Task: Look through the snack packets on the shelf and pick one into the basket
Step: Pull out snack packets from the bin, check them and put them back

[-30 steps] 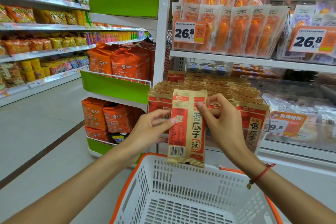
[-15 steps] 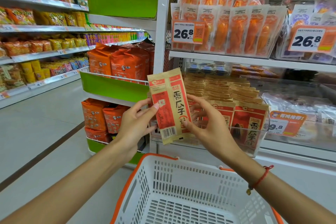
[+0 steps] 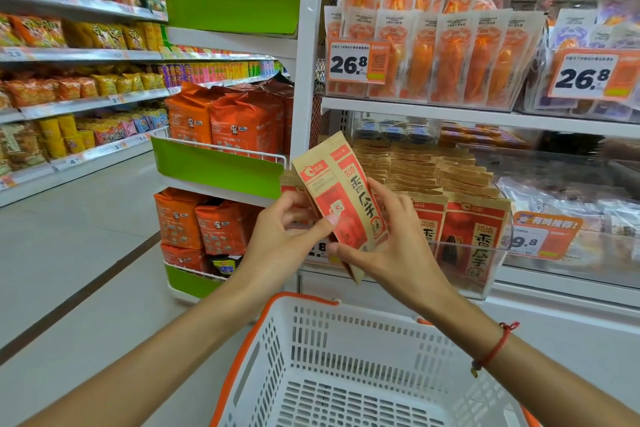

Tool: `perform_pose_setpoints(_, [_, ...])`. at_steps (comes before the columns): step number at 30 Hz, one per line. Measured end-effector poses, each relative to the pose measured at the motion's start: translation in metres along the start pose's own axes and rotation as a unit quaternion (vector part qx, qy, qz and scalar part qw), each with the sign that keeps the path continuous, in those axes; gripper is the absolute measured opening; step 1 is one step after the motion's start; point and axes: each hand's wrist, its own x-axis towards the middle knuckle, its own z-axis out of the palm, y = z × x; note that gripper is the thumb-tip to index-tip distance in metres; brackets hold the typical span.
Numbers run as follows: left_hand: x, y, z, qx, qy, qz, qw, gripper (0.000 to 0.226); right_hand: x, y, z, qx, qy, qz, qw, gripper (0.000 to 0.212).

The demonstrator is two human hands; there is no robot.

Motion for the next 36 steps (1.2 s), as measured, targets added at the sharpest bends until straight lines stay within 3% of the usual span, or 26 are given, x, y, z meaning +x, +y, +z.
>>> perform_pose_setpoints(3, [-0.002,0.002,0.002,0.006,-0.014,0.02,1.0,0.027,0.004,-0.004,-0.009,0.033,-0.028,0.013,0.999,0.099])
perform_pose_setpoints(5, [-0.003,0.006,0.0,-0.005,-0.034,0.031,0.999,0.031,0.01,-0.006,-0.02,0.117,-0.067,0.059,0.989,0.098])
perform_pose_setpoints(7, [-0.002,0.009,-0.004,-0.019,-0.032,0.04,0.999,0.04,0.015,-0.002,-0.032,0.272,-0.143,0.123,0.944,0.098])
perform_pose_setpoints(9, [0.002,0.009,-0.009,-0.02,-0.022,0.041,0.999,0.048,0.015,0.001,-0.041,0.418,-0.237,0.163,0.862,0.094])
perform_pose_setpoints(11, [0.004,0.009,-0.013,-0.01,-0.036,0.035,0.999,0.054,0.012,0.003,-0.045,0.479,-0.303,0.172,0.806,0.08])
perform_pose_setpoints(14, [0.004,0.008,-0.015,-0.001,-0.08,0.029,0.996,0.038,0.009,0.004,-0.043,0.524,-0.338,0.183,0.76,0.059])
perform_pose_setpoints(18, [0.006,0.004,-0.017,-0.007,-0.092,0.02,0.996,0.024,0.007,0.004,-0.039,0.543,-0.348,0.203,0.737,0.055])
perform_pose_setpoints(21, [0.009,0.002,-0.021,-0.02,-0.076,0.027,0.997,0.024,0.006,-0.002,-0.04,0.517,-0.336,0.195,0.763,0.045])
perform_pose_setpoints(23, [0.009,0.003,-0.022,-0.021,-0.061,0.037,0.997,0.03,0.01,-0.009,-0.043,0.451,-0.316,0.178,0.816,0.037])
perform_pose_setpoints(25, [0.01,0.007,-0.024,-0.018,-0.041,0.055,0.997,0.034,0.015,-0.013,-0.046,0.362,-0.286,0.142,0.876,0.045])
perform_pose_setpoints(27, [0.014,0.014,-0.025,-0.006,-0.017,0.085,0.996,0.027,0.021,-0.019,-0.049,0.282,-0.227,0.108,0.926,0.057])
perform_pose_setpoints(29, [0.021,0.025,-0.025,0.022,0.0,0.126,0.992,0.022,0.029,-0.029,-0.055,0.229,-0.146,0.074,0.96,0.056])
perform_pose_setpoints(33, [0.047,0.048,-0.029,0.081,0.02,0.182,0.98,0.027,0.059,-0.057,-0.071,0.128,-0.037,-0.041,0.99,0.031])
perform_pose_setpoints(36, [0.073,0.063,-0.03,0.108,0.042,0.213,0.97,0.031,0.089,-0.065,-0.078,0.037,0.037,-0.112,0.992,0.017])
